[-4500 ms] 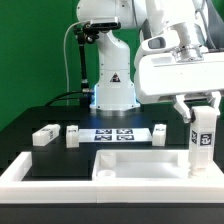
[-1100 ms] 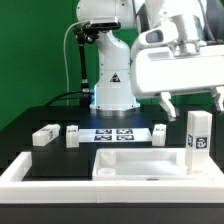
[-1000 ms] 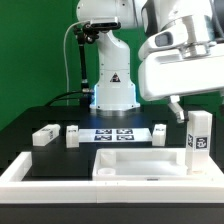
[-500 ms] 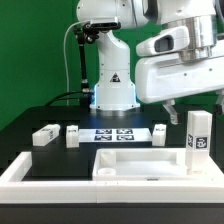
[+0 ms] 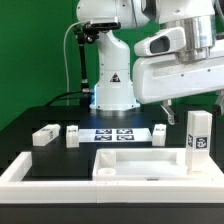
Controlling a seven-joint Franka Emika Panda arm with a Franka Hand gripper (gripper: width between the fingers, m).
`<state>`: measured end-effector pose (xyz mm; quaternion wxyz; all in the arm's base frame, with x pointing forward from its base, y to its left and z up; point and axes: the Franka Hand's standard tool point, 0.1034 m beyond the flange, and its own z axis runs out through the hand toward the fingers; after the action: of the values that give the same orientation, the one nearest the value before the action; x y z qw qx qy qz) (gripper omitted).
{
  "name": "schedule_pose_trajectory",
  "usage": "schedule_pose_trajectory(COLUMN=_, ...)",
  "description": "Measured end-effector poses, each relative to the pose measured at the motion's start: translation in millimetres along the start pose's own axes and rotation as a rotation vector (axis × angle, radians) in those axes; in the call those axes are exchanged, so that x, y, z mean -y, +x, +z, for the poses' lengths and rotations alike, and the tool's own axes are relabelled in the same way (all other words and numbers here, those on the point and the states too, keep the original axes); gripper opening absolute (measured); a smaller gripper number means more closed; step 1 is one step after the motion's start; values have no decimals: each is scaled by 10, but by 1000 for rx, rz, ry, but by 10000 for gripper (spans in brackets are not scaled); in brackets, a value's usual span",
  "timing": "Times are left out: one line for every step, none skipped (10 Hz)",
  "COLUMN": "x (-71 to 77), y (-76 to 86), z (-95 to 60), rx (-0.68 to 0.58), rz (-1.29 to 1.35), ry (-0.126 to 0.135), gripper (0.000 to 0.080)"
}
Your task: Assemble desk
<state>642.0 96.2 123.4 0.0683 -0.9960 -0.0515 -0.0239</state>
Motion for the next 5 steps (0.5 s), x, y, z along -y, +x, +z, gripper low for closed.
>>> schedule_pose_trajectory(x=-7, y=-1, z=5, rx=1, rz=1, ry=0, gripper=648)
schedule_pose_trajectory(x=-50, y=30, z=21, rx=53, rz=42, ry=5, gripper=648)
schedule_pose_trajectory(x=-30, y=128, z=16, rx=65, rz=69, ry=10, gripper=648)
schedule_pose_trajectory(x=-30, y=146, z=19, rx=52, rz=69, ry=9, gripper=648)
schedule_pose_trajectory(x=-31, y=135, z=28, rx=54, rz=80, ry=9, gripper=528)
